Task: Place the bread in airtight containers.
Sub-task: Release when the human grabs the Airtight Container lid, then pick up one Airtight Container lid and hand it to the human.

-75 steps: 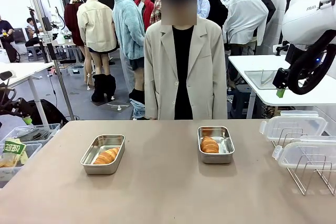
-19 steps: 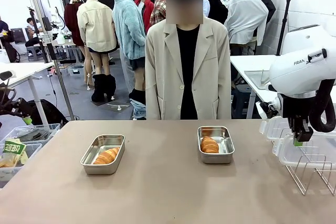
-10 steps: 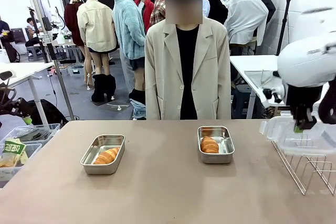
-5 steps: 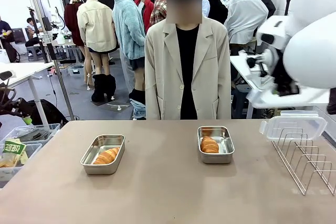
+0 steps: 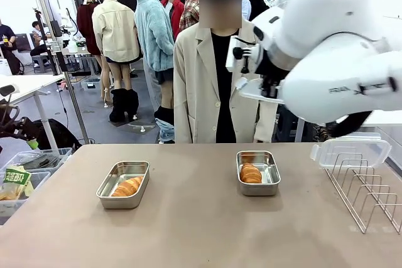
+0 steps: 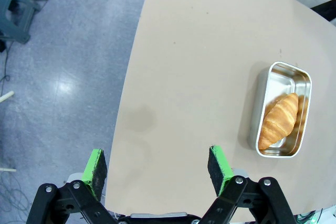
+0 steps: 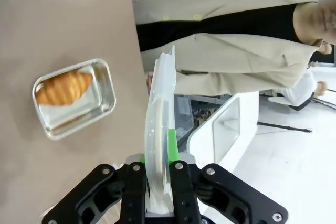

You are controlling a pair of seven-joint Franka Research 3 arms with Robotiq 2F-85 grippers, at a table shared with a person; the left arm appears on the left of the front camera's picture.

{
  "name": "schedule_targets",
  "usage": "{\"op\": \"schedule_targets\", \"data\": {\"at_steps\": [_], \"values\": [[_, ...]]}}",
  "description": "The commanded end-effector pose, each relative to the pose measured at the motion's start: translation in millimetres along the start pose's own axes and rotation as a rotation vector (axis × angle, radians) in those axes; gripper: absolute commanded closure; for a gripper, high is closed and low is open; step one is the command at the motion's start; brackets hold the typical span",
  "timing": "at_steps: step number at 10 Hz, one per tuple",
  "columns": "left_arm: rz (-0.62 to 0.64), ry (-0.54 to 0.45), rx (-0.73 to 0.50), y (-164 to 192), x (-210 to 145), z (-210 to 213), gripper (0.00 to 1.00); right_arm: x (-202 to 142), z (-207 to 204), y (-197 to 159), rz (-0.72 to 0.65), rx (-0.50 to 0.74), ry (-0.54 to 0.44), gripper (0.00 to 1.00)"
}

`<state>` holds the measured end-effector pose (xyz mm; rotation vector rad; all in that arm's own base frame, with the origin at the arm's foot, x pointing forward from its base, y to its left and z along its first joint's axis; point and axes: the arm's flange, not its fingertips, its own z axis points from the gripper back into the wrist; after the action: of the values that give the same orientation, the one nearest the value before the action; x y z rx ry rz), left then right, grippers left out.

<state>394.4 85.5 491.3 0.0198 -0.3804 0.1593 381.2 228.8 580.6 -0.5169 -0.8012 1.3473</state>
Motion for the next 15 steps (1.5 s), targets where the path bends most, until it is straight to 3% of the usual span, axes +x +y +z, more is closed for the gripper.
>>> {"op": "schedule_targets", "data": {"at_steps": [1,7,15], "values": [[0.002,0.004,0.0,0.7,0.2,1.1,0.0,26.1,-31.1,-11.3,-0.03,-0.023,0.047,1.0],[0.002,0.004,0.0,0.7,0.2,1.1,0.0,42.4,-84.1,-35.9,-0.028,0.075,0.148,1.0],[0.002,0.004,0.0,0.7,0.2,1.1,0.0,36.6,-89.1,-41.2,-0.032,0.137,0.19,1.0]]}}
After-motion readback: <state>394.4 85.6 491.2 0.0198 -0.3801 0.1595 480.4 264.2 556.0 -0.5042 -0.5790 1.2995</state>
